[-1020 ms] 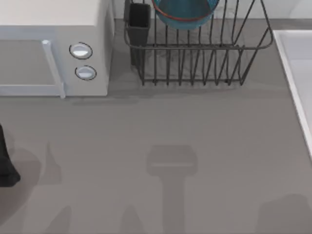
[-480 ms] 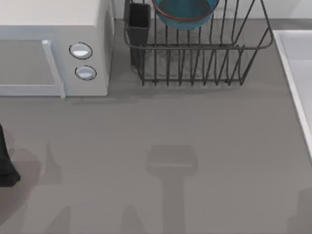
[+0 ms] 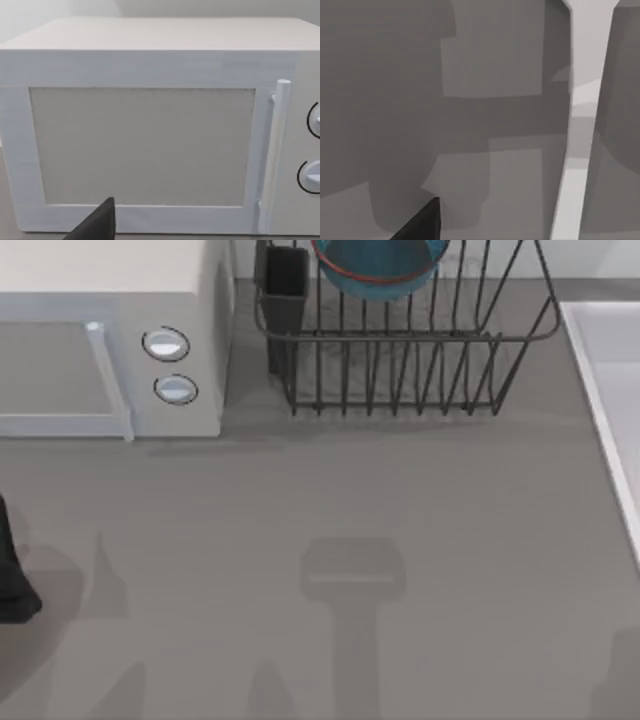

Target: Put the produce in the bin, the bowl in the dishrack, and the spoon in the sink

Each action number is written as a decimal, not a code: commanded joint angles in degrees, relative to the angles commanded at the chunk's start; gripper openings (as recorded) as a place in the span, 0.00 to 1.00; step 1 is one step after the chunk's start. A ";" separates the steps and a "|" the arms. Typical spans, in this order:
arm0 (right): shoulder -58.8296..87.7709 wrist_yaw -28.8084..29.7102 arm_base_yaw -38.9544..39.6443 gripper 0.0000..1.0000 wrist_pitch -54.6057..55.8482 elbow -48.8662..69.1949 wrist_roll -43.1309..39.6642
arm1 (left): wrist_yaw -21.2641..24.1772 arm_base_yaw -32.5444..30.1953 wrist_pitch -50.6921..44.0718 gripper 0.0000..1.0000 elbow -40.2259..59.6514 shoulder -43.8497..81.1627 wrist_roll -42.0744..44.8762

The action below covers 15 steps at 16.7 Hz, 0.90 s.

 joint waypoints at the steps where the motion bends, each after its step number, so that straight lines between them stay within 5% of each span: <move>1: 0.00 0.00 0.00 0.77 0.00 0.00 0.00 | 0.00 0.00 0.00 1.00 0.00 0.00 0.00; 11: 0.00 0.00 0.00 0.02 0.00 0.00 0.00 | 0.00 0.00 0.00 1.00 0.00 0.00 0.00; 15: 0.00 0.00 0.00 0.00 0.00 0.00 0.00 | 0.00 0.00 0.00 1.00 0.00 0.00 0.00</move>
